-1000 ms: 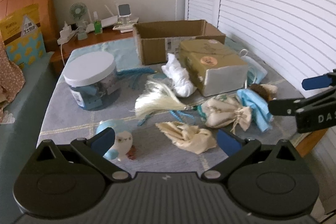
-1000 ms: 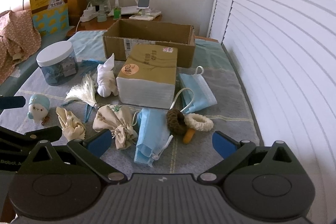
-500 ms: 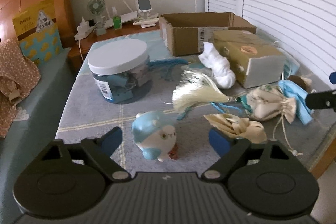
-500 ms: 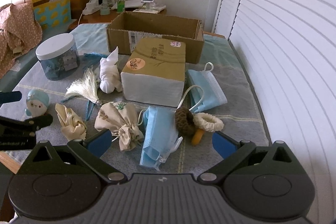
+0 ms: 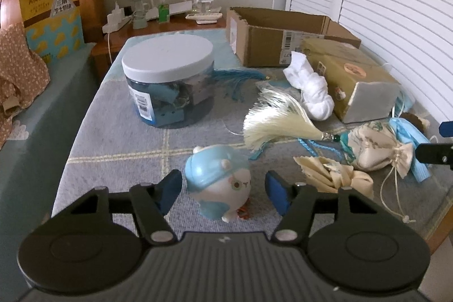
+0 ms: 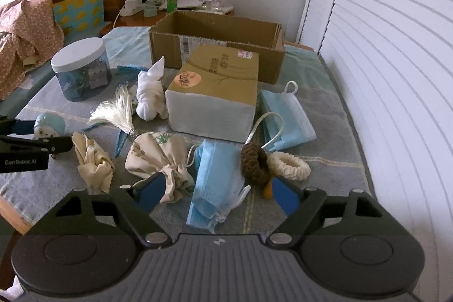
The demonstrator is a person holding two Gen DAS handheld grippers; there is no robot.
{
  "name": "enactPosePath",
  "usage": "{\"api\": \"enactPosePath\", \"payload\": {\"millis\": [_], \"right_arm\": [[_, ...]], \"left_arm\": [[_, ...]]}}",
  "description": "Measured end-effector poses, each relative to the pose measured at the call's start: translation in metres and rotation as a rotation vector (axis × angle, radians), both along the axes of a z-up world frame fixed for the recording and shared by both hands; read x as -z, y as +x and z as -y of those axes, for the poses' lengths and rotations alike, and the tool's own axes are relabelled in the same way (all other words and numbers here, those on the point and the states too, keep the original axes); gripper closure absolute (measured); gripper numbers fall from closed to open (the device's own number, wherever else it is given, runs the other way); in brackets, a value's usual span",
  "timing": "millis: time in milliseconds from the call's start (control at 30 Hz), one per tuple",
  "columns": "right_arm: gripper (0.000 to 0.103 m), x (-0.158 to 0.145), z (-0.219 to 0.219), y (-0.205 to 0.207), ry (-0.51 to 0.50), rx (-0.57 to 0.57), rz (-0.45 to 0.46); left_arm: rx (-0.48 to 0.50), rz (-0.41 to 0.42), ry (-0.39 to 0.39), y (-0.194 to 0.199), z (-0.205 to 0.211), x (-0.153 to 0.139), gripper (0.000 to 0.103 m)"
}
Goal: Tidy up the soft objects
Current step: 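Move left tool to the blue plush toy while right tool approaches the beige pouch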
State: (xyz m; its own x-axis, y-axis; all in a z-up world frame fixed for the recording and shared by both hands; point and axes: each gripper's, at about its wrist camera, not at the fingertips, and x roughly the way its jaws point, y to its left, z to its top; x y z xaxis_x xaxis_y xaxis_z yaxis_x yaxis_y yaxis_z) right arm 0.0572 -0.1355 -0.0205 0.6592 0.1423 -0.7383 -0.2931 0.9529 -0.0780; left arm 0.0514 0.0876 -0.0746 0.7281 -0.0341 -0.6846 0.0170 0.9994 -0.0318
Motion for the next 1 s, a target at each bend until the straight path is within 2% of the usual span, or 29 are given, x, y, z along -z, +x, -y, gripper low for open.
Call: {"api": "enactPosePath", "payload": {"millis": [100,467,633,767,1000], "right_arm": [[0.023,-0.003,-0.005,-0.003,0.005,-0.046,0.015],[0.037,0.0,-0.044,0.007,-0.031,-0.248,0.031],[0.037,0.013,-0.053,0.022,-0.059,-0.281,0.001],[0.035,0.02,-0.053,0.03,-0.04,-0.292,-0.033],[0.034,0.027,-0.057,0.031,-0.057,-0.321,-0.056]], "left_arm": [[0.001,-0.008,-0.01,0.002,-0.002,0.002,0.046],[-0.002,-0.009,-0.044,0.004,-0.007,0.002,0.047],[0.005,-0.012,-0.05,0.006,-0.007,0.001,0.047],[0.008,-0.016,-0.054,0.008,-0.007,0.001,0.047],[0.024,-0.022,-0.049,0.009,-0.004,0.001,0.047]]}}
